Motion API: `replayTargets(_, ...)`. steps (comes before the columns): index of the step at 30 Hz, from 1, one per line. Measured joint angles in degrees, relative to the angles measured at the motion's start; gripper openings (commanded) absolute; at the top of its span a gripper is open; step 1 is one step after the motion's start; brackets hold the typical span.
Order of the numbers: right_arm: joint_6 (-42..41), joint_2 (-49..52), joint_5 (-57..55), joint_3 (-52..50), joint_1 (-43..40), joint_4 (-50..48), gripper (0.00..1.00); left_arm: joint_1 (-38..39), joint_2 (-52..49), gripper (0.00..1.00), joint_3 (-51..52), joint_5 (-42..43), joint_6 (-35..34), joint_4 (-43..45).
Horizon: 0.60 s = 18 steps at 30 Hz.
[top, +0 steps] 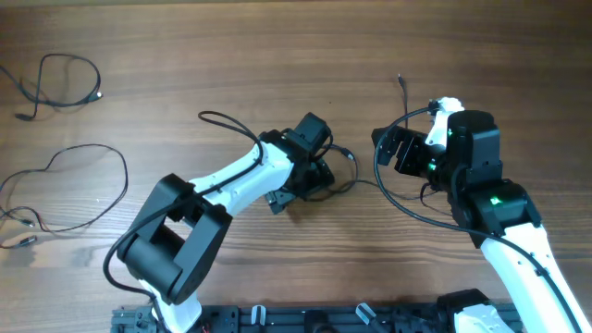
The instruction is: Untangle cables
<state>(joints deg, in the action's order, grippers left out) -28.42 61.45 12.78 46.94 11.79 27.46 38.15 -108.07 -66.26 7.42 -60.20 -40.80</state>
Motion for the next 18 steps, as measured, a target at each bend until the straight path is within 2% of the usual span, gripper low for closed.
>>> replayTargets(4,0.00,0.00,0.00,-0.02,0.00,0.00,1.00,0.17,-0.94,0.99,-1.33,0.24,-0.76,0.17)
replayTargets(18,0.00,0.00,0.00,-0.02,0.00,0.02,1.00,0.17,-7.10,0.99,-8.96,0.55,-0.81,-8.74)
